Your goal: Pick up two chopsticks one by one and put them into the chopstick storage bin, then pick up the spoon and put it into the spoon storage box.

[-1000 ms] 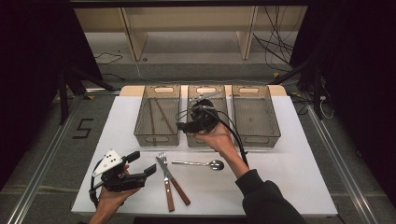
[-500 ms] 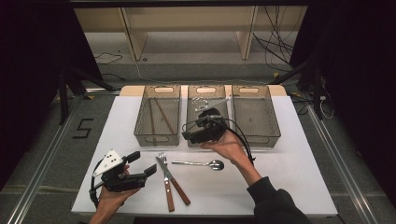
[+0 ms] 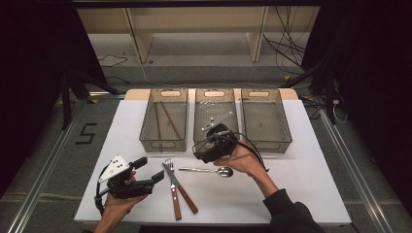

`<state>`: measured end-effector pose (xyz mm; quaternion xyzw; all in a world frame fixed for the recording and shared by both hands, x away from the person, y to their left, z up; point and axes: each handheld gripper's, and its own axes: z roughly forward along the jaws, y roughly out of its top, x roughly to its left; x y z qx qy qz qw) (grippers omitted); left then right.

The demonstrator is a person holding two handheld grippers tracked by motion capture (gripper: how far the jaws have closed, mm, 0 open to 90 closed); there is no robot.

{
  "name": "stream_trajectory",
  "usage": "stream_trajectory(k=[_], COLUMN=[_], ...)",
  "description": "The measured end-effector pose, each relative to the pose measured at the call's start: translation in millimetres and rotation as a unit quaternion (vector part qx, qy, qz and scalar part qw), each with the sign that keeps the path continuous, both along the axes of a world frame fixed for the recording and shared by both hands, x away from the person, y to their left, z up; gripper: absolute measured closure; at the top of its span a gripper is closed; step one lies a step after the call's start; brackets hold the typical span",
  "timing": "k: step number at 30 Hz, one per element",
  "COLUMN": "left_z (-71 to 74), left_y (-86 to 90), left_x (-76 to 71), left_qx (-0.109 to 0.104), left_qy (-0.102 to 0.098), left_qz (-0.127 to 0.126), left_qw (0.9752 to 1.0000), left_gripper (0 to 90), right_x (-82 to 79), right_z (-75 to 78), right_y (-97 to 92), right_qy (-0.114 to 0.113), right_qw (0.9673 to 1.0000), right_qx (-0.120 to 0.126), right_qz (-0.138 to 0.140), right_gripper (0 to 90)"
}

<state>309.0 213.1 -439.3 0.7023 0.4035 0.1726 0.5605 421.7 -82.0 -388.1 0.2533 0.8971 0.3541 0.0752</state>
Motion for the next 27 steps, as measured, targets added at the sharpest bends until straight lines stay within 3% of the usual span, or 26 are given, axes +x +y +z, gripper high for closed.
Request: stream_trajectory(k=[7,9,19,22,27], left_z=[-0.8,-0.9,-0.2,-0.7,-0.9], left_y=[-1.1,0.9,-0.8,-1.6,-0.2], left_x=[-0.1,-0.4,-0.4,-0.2,-0.4], left_qx=[0.001,0.002,0.001,0.001,0.002], left_qy=[0.001,0.001,0.0,0.0,-0.001], left_qz=[-0.002,-0.001,-0.004,-0.004,-0.003], left_qw=[1.0,1.0,1.0,1.0,1.0], left_gripper=[15.1,15.1,15.1,15.1,15.1], right_x=[-3.0,-2.9,0.2,1.0,6.3], right_z=[-14.2,-20.9,-35.2,-37.2,-43.9], right_y=[5.5,8.2,15.2,15.8,14.6], right_qy=[0.015,0.021,0.033,0.038,0.048], right_qw=[0.9991,0.9977,0.9931,0.9923,0.9882], right_qx=[-0.034,-0.057,-0.101,-0.105,-0.129], right_qz=[0.02,0.032,0.05,0.053,0.068], right_gripper=[24.6,24.2,25.2,26.9,35.1])
